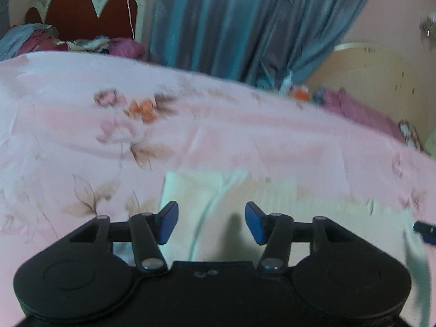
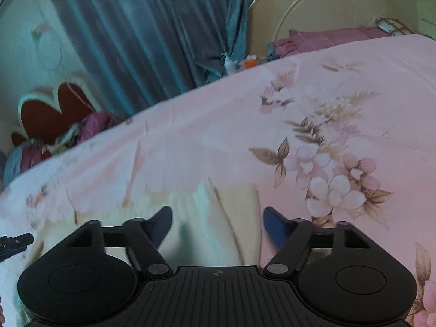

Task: Fold small clothes

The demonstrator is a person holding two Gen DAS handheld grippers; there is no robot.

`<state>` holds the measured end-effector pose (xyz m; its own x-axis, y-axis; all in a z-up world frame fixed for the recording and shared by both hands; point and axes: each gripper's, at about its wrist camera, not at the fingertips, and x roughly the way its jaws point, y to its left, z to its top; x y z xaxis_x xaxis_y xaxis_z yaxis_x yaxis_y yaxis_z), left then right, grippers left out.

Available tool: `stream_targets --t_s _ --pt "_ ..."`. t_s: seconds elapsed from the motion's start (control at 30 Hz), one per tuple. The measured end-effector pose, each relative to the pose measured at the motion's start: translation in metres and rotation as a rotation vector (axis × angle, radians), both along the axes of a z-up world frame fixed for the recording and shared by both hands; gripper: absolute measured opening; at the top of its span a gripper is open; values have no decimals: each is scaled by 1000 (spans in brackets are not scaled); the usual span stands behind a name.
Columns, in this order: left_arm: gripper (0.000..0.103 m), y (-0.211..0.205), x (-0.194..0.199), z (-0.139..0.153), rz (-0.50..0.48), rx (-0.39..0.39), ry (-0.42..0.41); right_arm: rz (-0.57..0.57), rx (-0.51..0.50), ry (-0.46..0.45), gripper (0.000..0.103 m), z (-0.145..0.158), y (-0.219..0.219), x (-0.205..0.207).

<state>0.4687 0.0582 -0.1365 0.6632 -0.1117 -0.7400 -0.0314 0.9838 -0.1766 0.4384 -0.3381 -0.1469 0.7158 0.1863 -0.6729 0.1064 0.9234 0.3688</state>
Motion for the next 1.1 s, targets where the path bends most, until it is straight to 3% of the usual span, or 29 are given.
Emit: stream_targets --t_s 0.07,0.13,0.2,0.27,0.3,0.33,0.4,0.47,0.67,0.77,0.83,0.97,1.1 --pt "34 -2 1 -8 -3 7 23 16 -18 5 60 -4 3 1" --pt "18 -3 -1 -11 3 15 13 38 -20 29 26 -9 5 5" --pt "5 -7 -3 -12 -3 37 -4 41 -15 37 24 -13 5 6" --pt "4 -13 -7 -11 -11 80 -29 43 -13 34 21 -14 6 6" --pt "4 -15 -8 -12 -7 96 -41 52 -14 27 3 -13 7 6" --pt "4 -17 -10 -12 2 108 -54 47 -22 17 2 -11 7 6" --pt "3 -18 -14 -11 24 117 -83 25 -61 -13 2 -8 8 5" --pt "3 -20 -13 -14 35 142 -94 11 -100 13 2 -14 9 9" --pt "6 -23 -13 -17 36 177 -94 -23 -67 7 3 -13 3 7" --pt "21 -21 -21 -8 25 175 -115 -19 -105 -29 16 -1 5 -1" --pt "22 -21 -26 -2 25 170 -131 -22 -107 -56 48 7 6 -7" --pt "25 -28 -40 13 -21 166 -169 12 -101 -89 51 21 18 -16" --pt "31 -48 -46 17 -90 126 -141 75 -108 -85 51 25 47 -19"
